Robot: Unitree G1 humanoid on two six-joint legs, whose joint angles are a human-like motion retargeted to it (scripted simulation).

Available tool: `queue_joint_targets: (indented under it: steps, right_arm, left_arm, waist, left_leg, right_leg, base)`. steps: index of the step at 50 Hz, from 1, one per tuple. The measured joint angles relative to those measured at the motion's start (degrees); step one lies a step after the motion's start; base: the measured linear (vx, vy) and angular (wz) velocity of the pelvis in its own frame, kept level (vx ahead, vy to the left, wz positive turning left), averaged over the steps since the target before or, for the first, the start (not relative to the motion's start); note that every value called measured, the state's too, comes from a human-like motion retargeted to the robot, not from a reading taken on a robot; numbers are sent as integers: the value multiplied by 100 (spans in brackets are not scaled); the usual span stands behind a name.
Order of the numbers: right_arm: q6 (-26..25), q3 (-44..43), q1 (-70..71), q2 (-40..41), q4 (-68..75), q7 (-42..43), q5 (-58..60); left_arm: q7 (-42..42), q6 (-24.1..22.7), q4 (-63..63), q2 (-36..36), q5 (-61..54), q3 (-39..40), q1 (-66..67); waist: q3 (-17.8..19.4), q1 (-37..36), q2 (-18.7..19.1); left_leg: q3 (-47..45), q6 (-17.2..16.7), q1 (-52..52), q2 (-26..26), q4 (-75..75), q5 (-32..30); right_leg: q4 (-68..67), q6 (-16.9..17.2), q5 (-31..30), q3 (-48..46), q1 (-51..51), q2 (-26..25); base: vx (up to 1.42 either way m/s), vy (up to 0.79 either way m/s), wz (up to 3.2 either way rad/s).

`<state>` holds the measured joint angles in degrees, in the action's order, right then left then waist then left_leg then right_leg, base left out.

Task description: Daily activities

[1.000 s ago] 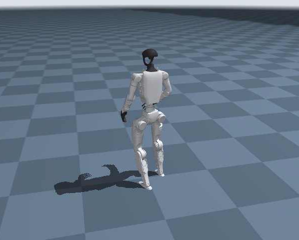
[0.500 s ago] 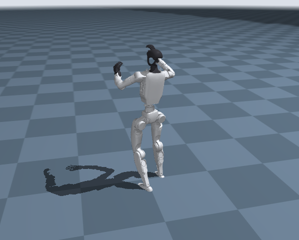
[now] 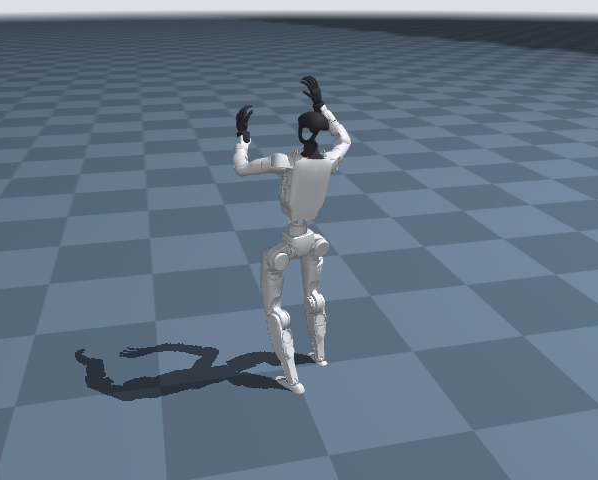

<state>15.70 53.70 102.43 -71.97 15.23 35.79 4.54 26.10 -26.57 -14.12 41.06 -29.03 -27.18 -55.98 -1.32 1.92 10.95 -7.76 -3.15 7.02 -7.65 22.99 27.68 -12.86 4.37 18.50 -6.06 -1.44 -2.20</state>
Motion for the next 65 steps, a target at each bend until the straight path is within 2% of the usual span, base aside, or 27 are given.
queue_joint_targets:
  steps: [3, 5, 7, 10, 13, 16, 19, 22, 31, 38, 43, 48, 50, 52, 55, 60, 65]
  right_arm:
    - [-115, -920, -199, 158, 433, 886, -93]
    - [-133, -1315, -388, 360, 615, 1240, -194]
    - [-64, -1424, -619, 607, 625, 1241, -278]
    - [148, -1103, -969, 975, 285, 696, -383]
    - [334, -385, -1180, 1199, -333, -246, -561]
    - [385, 332, -1213, 1313, -775, -1143, -899]
    - [359, 776, -1093, 1301, -898, -1655, -1171]
    - [367, 866, -902, 1199, -805, -1685, -1181]
    - [530, 749, -437, 995, -736, -1089, -656]
    - [601, 1320, -255, 894, -1241, -1554, -617]
    - [605, 1455, -341, 798, -1544, -1962, -886]
    - [529, 1157, -985, 565, -1891, -2340, -1098]
    - [399, 690, -1744, 486, -2208, -2533, -983]
    - [331, 353, -2436, 464, -2283, -2593, -805]
    - [139, -672, -4300, 646, -2453, -2791, -154]
    - [-148, -1713, -6947, 1549, -1533, -3180, 899]
    - [-569, -1910, -8410, 3103, 1004, -3252, 1632]
  left_arm:
    - [47, -56, -114, -266, -448, 560, 764]
    - [-52, -30, -170, -293, -589, 643, 1108]
    - [-268, 41, -143, -156, -584, 465, 1253]
    - [-616, 154, 89, 237, -331, -92, 1090]
    - [-764, 169, 467, 624, 72, -802, 449]
    - [-742, 142, 687, 780, 349, -1459, -384]
    - [-615, 96, 655, 791, 522, -1879, -1046]
    - [-443, 31, 542, 829, 683, -2032, -1387]
    - [-43, -77, 573, 1084, 1431, -2141, -1701]
    - [9, 9, 732, 1183, 2199, -2501, -2137]
    - [-105, 60, 762, 1150, 2301, -2461, -2169]
    - [-305, 86, 808, 1181, 2149, -1938, -1405]
    - [-441, 184, 1027, 1263, 2232, -1387, -544]
    - [-471, 281, 1016, 1167, 2353, -965, 202]
    - [-596, 526, 1150, 925, 2818, -59, 1887]
    - [-848, 942, 586, -34, 3460, 688, 3846]
    - [-1005, 1249, -371, -1039, 3690, 659, 4756]
  waist:
    - [67, -12, 48]
    - [107, 21, 49]
    - [136, 96, 20]
    - [143, 250, -45]
    - [134, 386, -98]
    - [137, 456, -125]
    - [148, 479, -126]
    - [170, 493, -117]
    - [260, 590, -79]
    - [369, 669, -48]
    - [496, 744, 14]
    - [674, 820, 61]
    - [614, 893, 58]
    - [774, 912, 44]
    - [848, 983, -10]
    - [1161, 804, -140]
    - [1278, 260, -210]
  left_leg:
    - [-21, 37, 64, -5, 37, 43]
    - [-36, 51, 111, -4, 66, 71]
    - [-65, 55, 152, 8, 86, 93]
    - [-131, 48, 190, 40, 104, 97]
    - [-207, 18, 187, 87, 105, 80]
    - [-264, -11, 166, 129, 100, 56]
    - [-312, -23, 148, 153, 86, 31]
    - [-379, -5, 132, 156, 89, 33]
    - [-542, 76, 69, 113, 241, 159]
    - [-587, 99, 0, 89, 421, 245]
    - [-586, 111, -92, 71, 516, 288]
    - [-573, 132, -204, 69, 560, 289]
    - [-550, 162, -258, 136, 354, 178]
    - [-535, 184, -304, 103, 472, 209]
    - [-447, 216, -392, 98, 453, 168]
    - [-216, 236, -564, 15, 739, 211]
    - [204, 247, -898, -84, 1232, 248]
  right_leg:
    - [-80, -22, 45, 27, -21, -8]
    - [-157, -26, 86, 42, -32, -5]
    - [-255, -12, 138, 63, -23, 9]
    - [-436, 15, 217, 100, 34, 53]
    - [-606, 41, 292, 139, 132, 113]
    - [-715, 65, 333, 188, 223, 154]
    - [-768, 82, 334, 234, 291, 170]
    - [-794, 105, 325, 283, 346, 165]
    - [-872, 163, 323, 443, 471, 99]
    - [-959, 174, 336, 544, 548, 60]
    - [-1008, 189, 318, 587, 644, 28]
    - [-1091, 208, 291, 602, 792, 10]
    - [-956, 214, 205, 587, 865, 44]
    - [-1082, 211, 231, 572, 920, 29]
    - [-1019, 205, 188, 492, 959, 23]
    - [-955, 181, 202, 345, 916, -37]
    - [-618, 109, 118, 122, 760, -148]
  base:
    - [0, 0, 0]
    - [0, 0, 0]
    - [0, 0, 0]
    - [0, 0, 0]
    - [0, 0, 0]
    - [0, 0, 0]
    - [0, 0, 0]
    - [-1, 1, -13]
    - [-1, 1, -18]
    - [0, 0, 0]
    - [0, 0, 0]
    - [0, 0, 0]
    - [0, 0, 0]
    - [-6, -2, -1]
    - [-2, -2, 3]
    - [-7, -8, 11]
    - [-8, -11, 24]
